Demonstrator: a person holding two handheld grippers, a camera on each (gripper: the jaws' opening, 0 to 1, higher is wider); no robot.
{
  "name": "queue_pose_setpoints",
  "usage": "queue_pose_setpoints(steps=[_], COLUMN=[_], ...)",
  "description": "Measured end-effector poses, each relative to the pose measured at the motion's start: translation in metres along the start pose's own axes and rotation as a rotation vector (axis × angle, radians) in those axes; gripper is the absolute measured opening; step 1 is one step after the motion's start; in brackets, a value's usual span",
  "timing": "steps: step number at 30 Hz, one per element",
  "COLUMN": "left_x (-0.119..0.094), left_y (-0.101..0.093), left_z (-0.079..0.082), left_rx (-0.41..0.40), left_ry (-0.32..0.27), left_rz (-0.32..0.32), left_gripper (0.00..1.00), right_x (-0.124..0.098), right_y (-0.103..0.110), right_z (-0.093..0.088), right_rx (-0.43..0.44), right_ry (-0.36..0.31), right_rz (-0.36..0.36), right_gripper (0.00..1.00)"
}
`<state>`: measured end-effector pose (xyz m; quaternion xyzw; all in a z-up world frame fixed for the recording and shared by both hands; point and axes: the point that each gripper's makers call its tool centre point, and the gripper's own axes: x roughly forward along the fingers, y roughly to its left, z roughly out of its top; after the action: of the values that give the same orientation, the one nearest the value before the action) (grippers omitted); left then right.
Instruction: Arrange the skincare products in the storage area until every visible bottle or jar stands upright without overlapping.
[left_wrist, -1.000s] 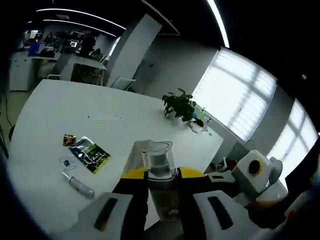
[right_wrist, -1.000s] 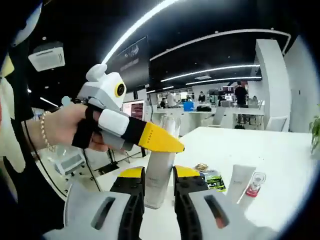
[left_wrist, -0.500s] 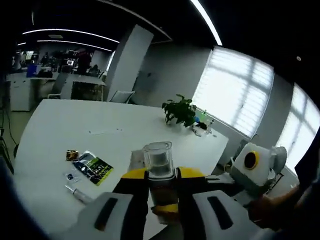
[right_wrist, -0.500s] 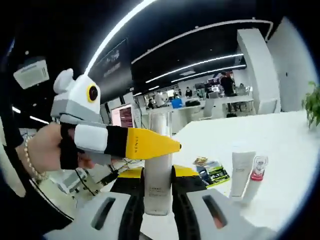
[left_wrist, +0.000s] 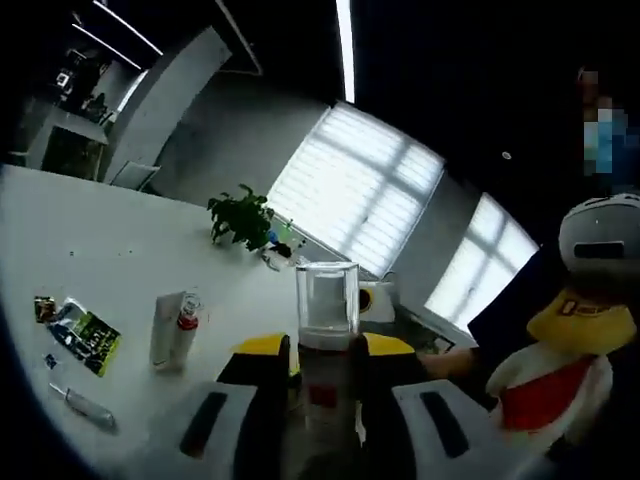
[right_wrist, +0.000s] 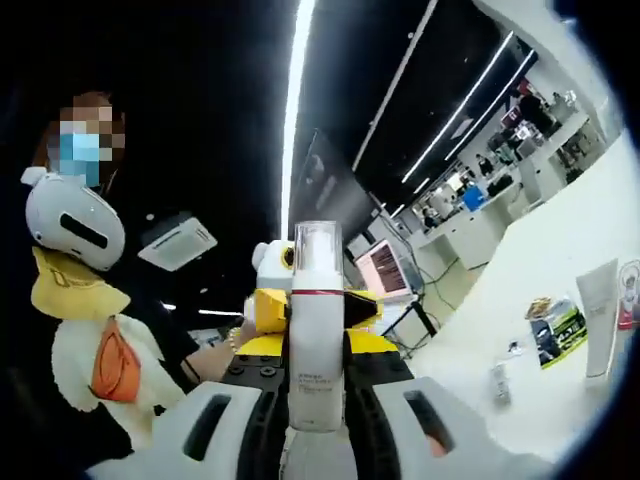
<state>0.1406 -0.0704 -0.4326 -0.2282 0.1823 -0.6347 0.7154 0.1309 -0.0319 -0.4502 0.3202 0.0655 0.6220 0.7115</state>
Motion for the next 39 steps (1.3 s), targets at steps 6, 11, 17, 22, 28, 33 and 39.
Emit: queue_pose_setpoints(steps=[6, 11, 17, 22, 28, 33, 39], left_x=[-0.001, 0.001, -0.003, 0.002, 0.006, 0.006, 0.002], left_y=[-0.017, 0.000, 0.018, 0.020, 0.018, 0.005, 0.010], left_z=[0.021, 0.033, 0.051, 0.056, 0.064, 0.066, 0.063], left_rx=[-0.006, 0.002, 0.188, 0.385, 0.568, 0.654, 0.627], left_ry=[-0.047, -0.060, -0.080, -0.043, -0.059, -0.088, -0.077], left_rz=[-0.027, 0.178, 0.435, 0.589, 0.711, 0.726, 0.702], left_gripper=[0.15, 0.15, 0.15, 0.15, 0.15, 0.15, 0.15], right_x=[0.007, 0.010, 0.011, 0.012, 0.006, 0.006, 0.003], right_y=[0.020, 0.007, -0.011, -0.019, -0.026, -0.022, -0.026], right_z=[0.018, 0.030, 0.045, 0.046, 0.053, 0.058, 0.052], right_rx=[0.111, 0.110, -0.079, -0.444, -0.627, -0.694, -0.648], right_ry=[-0.094, -0.137, -0.164, 0.026, 0.102, 0.057, 0.087], right_rz=[0.185, 0.125, -0.125, -0.389, -0.649, -0.711, -0.665], right_gripper=[0.19, 0.20, 0.23, 0.23, 0.22, 0.22, 0.20])
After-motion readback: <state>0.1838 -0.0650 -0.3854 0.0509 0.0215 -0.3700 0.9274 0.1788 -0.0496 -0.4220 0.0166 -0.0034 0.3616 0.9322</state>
